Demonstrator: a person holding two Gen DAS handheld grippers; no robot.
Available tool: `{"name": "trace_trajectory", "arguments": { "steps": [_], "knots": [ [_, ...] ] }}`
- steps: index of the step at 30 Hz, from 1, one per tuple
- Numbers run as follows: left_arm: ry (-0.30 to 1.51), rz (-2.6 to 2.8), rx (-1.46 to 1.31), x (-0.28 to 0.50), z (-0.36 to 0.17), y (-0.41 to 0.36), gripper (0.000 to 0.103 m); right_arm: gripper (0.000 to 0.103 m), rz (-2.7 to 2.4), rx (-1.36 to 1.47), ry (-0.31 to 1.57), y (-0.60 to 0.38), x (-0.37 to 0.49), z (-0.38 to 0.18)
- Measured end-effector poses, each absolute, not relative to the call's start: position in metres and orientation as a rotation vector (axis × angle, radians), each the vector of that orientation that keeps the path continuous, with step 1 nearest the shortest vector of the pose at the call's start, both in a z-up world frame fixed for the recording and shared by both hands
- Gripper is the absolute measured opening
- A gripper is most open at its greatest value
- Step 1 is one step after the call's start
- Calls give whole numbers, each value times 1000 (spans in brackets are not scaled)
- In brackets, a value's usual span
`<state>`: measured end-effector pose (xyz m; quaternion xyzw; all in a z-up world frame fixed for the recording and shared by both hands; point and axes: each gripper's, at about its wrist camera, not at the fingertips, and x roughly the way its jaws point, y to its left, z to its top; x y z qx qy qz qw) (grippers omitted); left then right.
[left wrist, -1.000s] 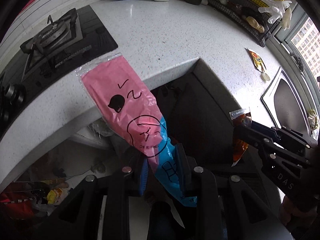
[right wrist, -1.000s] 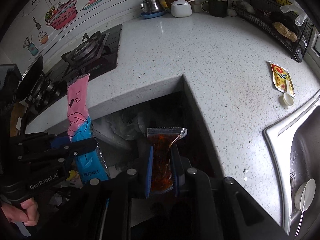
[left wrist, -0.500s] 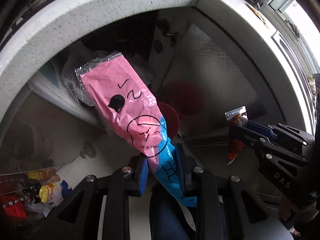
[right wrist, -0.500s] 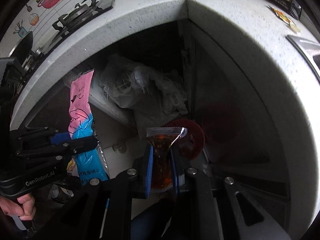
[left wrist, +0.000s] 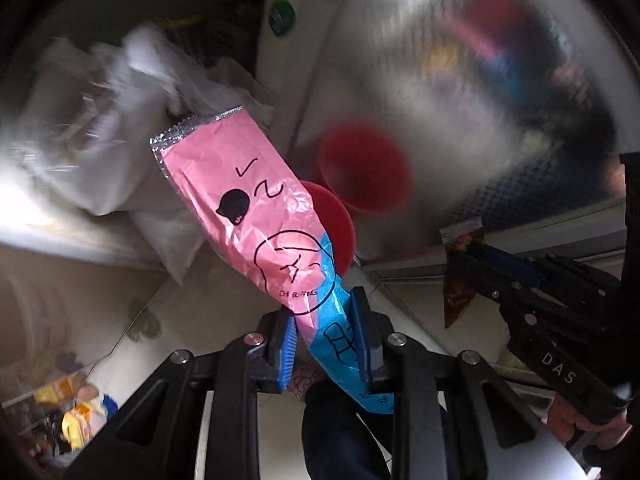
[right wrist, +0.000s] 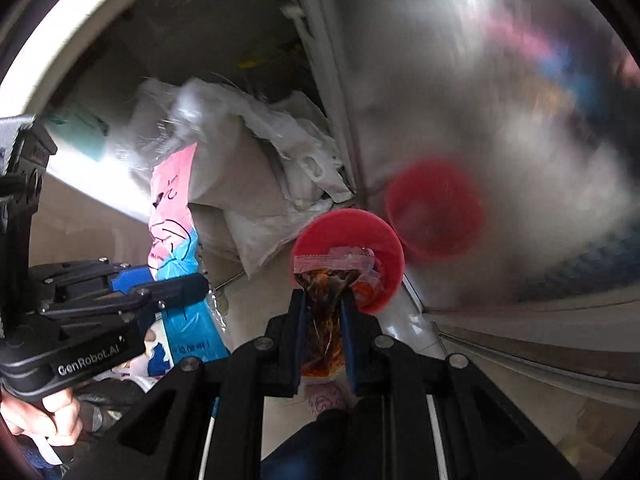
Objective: Collect trash
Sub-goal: 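Carry the glove bag and sauce packet down to the red bucket, then open both tools to drop the glove bag and sauce packet into the bucket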
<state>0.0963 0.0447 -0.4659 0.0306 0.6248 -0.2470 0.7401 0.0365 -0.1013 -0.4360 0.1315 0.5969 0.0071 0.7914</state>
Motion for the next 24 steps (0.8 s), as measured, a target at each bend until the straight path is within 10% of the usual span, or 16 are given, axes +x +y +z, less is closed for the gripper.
{"name": "trace_trajectory", "arguments": {
  "steps": [24],
  "knots": [
    [1428, -709, 213, 139, -611, -9, 26, 15, -123, 389, 1320, -141, 47, -577]
  ]
}}
